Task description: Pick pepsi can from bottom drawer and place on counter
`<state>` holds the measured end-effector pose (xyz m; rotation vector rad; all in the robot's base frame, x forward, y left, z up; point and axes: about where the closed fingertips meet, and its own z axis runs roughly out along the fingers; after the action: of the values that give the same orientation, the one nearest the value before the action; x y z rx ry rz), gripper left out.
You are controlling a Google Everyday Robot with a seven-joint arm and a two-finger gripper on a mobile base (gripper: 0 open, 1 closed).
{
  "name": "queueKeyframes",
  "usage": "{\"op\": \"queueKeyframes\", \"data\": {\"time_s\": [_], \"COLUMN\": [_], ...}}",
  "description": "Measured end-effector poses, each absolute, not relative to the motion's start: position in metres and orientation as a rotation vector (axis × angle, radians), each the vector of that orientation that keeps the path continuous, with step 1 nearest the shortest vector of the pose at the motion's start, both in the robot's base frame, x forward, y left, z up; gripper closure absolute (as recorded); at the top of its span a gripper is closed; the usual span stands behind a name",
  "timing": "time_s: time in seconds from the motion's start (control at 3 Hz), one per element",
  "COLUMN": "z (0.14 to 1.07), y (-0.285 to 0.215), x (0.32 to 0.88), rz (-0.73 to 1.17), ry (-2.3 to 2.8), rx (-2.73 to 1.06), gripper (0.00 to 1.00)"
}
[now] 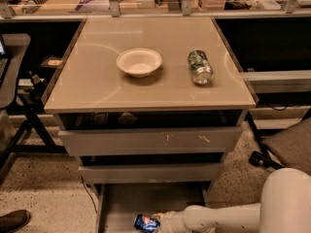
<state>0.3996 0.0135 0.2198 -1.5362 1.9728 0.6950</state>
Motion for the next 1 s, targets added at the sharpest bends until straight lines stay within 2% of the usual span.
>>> {"op": "queueKeyframes", "data": {"time_s": [1.0], "z": [0.258], "y": [0.013], "x": [0.402], "rz": [0.720], "ry": [1.949], "rx": [-1.565], "gripper": [1.00]}}
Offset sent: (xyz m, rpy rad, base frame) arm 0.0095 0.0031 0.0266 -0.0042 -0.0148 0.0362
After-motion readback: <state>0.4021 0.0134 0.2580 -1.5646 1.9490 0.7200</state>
